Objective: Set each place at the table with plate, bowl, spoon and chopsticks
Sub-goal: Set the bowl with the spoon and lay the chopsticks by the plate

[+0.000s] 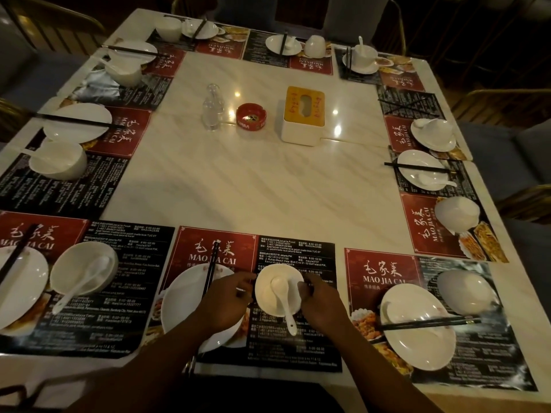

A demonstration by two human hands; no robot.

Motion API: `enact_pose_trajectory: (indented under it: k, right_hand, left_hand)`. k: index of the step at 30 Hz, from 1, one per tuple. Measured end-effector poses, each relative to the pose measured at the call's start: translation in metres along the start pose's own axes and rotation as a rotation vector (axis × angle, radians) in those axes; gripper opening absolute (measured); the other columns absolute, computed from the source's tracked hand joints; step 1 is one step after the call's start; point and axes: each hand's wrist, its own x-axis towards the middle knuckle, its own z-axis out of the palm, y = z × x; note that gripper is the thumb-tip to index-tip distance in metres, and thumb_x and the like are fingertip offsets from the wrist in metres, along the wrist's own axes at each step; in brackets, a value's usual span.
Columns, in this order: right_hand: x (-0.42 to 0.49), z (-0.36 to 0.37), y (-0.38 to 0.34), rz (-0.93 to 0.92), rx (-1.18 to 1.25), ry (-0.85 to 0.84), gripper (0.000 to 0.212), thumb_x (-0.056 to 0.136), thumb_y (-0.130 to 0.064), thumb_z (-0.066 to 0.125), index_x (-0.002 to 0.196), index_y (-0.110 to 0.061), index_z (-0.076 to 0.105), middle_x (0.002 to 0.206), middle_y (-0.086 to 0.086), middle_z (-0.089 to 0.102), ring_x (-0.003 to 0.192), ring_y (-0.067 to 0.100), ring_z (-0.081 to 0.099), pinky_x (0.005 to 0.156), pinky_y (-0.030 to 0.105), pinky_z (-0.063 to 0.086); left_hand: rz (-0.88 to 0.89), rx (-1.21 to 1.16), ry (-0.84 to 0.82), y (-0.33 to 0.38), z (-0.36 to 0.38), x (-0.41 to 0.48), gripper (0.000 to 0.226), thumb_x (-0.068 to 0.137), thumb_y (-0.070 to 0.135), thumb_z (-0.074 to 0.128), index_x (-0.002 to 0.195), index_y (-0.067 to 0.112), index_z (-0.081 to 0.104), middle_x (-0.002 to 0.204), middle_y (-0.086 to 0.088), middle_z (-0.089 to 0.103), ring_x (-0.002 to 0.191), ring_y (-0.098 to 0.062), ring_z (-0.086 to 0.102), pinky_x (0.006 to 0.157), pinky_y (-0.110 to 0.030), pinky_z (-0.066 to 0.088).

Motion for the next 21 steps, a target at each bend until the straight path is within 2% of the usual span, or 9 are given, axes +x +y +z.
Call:
enact_pose_trajectory:
  k: [2, 4, 8, 12, 18, 21]
  right_hand:
    - [-0.007, -0.004, -0.001, 0.076, 0.068, -0.046, 0.036, 0.099, -0.033, 0.056, 0.132, -0.021, 0.048, 0.114, 0.002, 0.066, 0.086, 0.011, 0.064, 0.065, 0.021, 0.046]
    - [-0.015, -0.006, 0.001, 0.167, 0.214, -0.15, 0.046, 0.089, -0.028, 0.07, 0.127, -0.023, 0.044, 0.108, 0.0, 0.064, 0.079, 0.012, 0.067, 0.058, 0.025, 0.053]
    - [-0.023, 0.002, 0.011, 0.263, 0.502, -0.271, 0.069, 0.074, -0.008, 0.083, 0.13, -0.022, 0.045, 0.108, 0.013, 0.069, 0.086, 0.026, 0.073, 0.067, 0.037, 0.062]
    - [-0.028, 0.012, 0.014, 0.243, 0.622, -0.249, 0.078, 0.068, -0.006, 0.089, 0.131, -0.025, 0.047, 0.104, 0.015, 0.072, 0.086, 0.028, 0.074, 0.071, 0.045, 0.063]
    - [-0.03, 0.013, 0.013, 0.231, 0.608, -0.224, 0.082, 0.066, -0.008, 0.091, 0.134, -0.024, 0.048, 0.105, 0.014, 0.071, 0.092, 0.026, 0.074, 0.071, 0.046, 0.063]
    - [-0.031, 0.009, 0.009, 0.256, 0.626, -0.213, 0.067, 0.075, -0.015, 0.087, 0.129, -0.024, 0.047, 0.102, 0.015, 0.072, 0.081, 0.028, 0.076, 0.069, 0.048, 0.063]
  left_hand:
    - [-0.013, -0.041, 0.025, 0.0, 0.005, 0.001, 0.038, 0.092, 0.006, 0.063, 0.125, 0.026, 0.062, 0.11, 0.006, 0.071, 0.099, -0.011, 0.069, 0.086, -0.035, 0.06]
    - [-0.03, -0.054, 0.05, 0.0, 0.009, 0.003, 0.039, 0.091, 0.011, 0.067, 0.126, 0.028, 0.062, 0.11, 0.006, 0.071, 0.1, -0.012, 0.068, 0.086, -0.038, 0.06]
    - [-0.053, -0.059, 0.082, 0.003, 0.012, 0.007, 0.04, 0.089, 0.011, 0.07, 0.126, 0.025, 0.063, 0.109, 0.004, 0.071, 0.099, -0.012, 0.068, 0.086, -0.036, 0.06]
    - [-0.047, -0.058, 0.085, 0.004, 0.013, 0.007, 0.039, 0.089, 0.01, 0.07, 0.125, 0.024, 0.064, 0.11, 0.004, 0.071, 0.1, -0.011, 0.068, 0.086, -0.037, 0.06]
    - [-0.043, -0.055, 0.093, 0.002, 0.012, 0.006, 0.038, 0.089, 0.011, 0.07, 0.123, 0.028, 0.065, 0.109, 0.009, 0.071, 0.1, -0.007, 0.067, 0.084, -0.037, 0.061]
    - [-0.044, -0.073, 0.087, 0.002, 0.012, 0.006, 0.037, 0.09, 0.011, 0.068, 0.122, 0.028, 0.066, 0.11, 0.01, 0.071, 0.101, -0.009, 0.067, 0.084, -0.037, 0.061]
